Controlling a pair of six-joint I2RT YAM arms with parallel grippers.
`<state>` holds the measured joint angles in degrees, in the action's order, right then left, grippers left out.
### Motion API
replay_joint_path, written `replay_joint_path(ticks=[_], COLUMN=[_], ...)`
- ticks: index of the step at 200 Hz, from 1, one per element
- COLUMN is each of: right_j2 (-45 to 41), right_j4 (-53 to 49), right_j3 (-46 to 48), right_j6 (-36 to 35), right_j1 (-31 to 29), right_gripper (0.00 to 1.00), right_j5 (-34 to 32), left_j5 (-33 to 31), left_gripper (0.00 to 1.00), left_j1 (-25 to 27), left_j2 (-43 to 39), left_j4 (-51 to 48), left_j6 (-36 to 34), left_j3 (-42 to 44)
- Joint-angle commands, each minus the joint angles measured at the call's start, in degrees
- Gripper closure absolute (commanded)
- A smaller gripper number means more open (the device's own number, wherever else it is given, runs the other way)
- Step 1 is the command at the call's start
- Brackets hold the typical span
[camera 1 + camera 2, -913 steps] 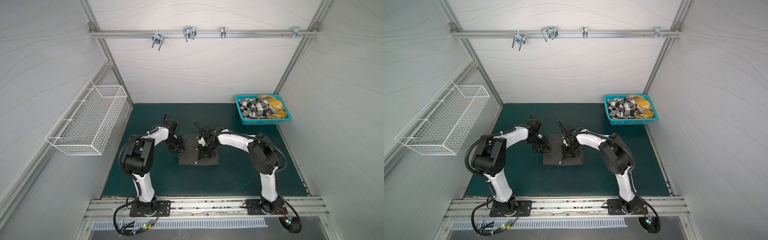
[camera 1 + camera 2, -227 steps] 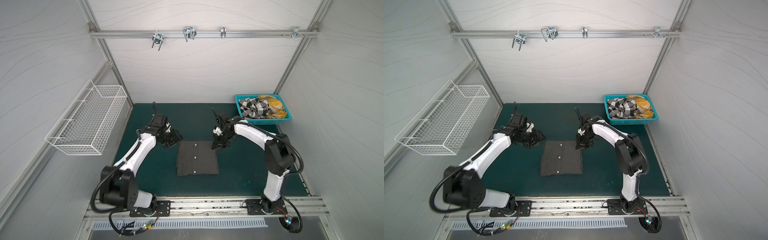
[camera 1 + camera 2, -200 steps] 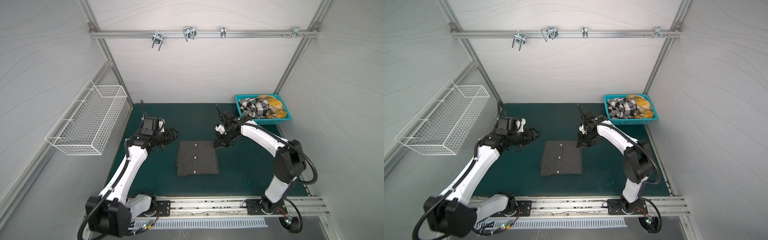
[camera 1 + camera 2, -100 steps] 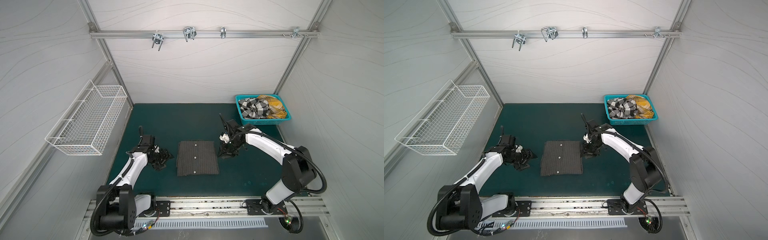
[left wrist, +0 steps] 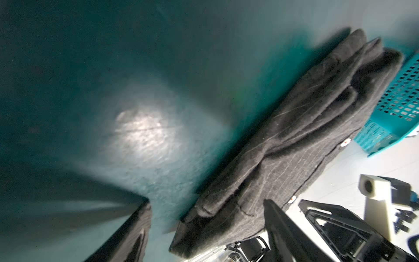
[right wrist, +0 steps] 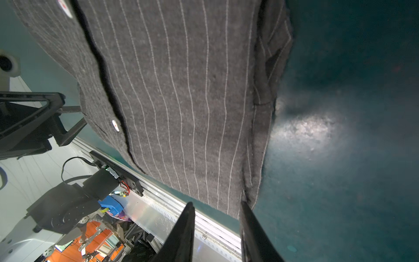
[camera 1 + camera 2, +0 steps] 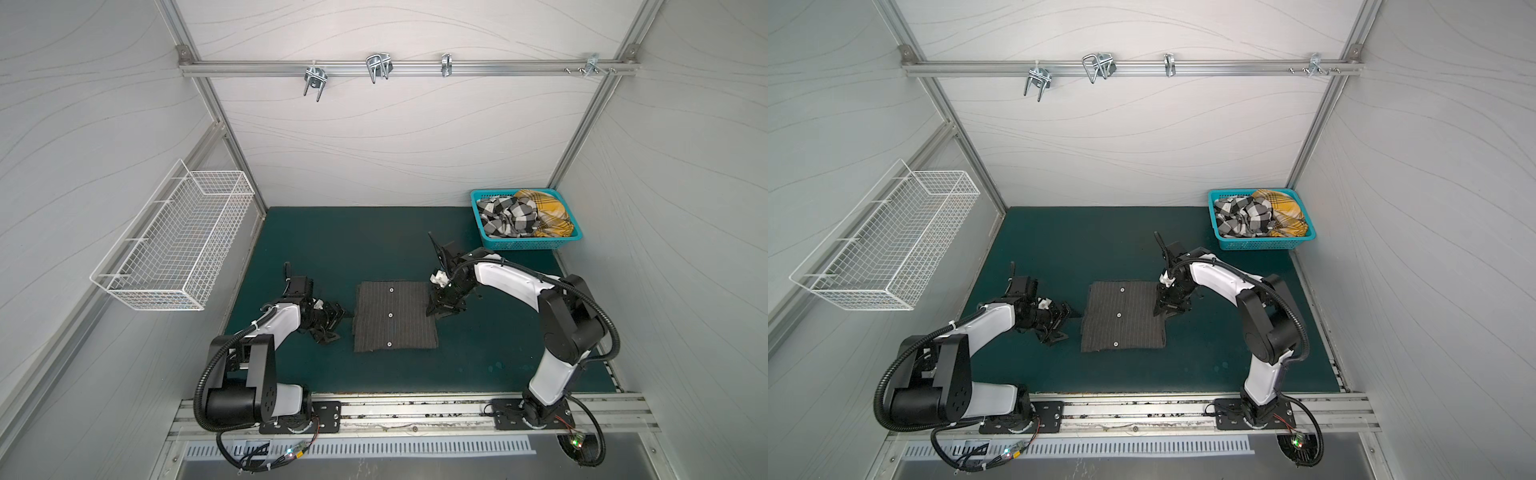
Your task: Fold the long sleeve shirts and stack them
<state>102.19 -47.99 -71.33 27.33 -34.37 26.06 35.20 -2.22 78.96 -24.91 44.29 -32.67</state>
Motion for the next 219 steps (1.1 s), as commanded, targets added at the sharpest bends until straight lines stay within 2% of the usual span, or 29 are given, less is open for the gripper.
replay_joint_path(ticks=[1,55,126,166,219], right_j2=[1.67,4.23,5.91,7.8,7.05], right_j4=[-0.31,1.08,4.61,3.35,2.14], right_j3=[-0.96,-0.7,-0.2,-1.42,-0.33], right_j6=[-1.2,-1.25,0.26,0.12,-0.01], right_j1=[-0.02,1.24,1.76,2.1,6.83], right_gripper=[0.65,0.67,0.68,0.71,0.72], right_j5=[1.26,3.18,4.51,1.61,-0.08], left_j5=[-2.9,-5.81,-6.17,-4.32,-3.23], left_gripper=[0.2,0.1,0.1,0.12,0.16], left_j1=[1.52,7.35,10.26,10.41,15.27], left_j2=[3.44,5.69,13.77,16.99,20.29], left_j4=[11.42,12.58,10.55,11.62,14.52], left_j6=[2.62,1.91,0.69,0.61,1.81], left_j3=[4.72,3.87,0.27,-0.61,-2.1])
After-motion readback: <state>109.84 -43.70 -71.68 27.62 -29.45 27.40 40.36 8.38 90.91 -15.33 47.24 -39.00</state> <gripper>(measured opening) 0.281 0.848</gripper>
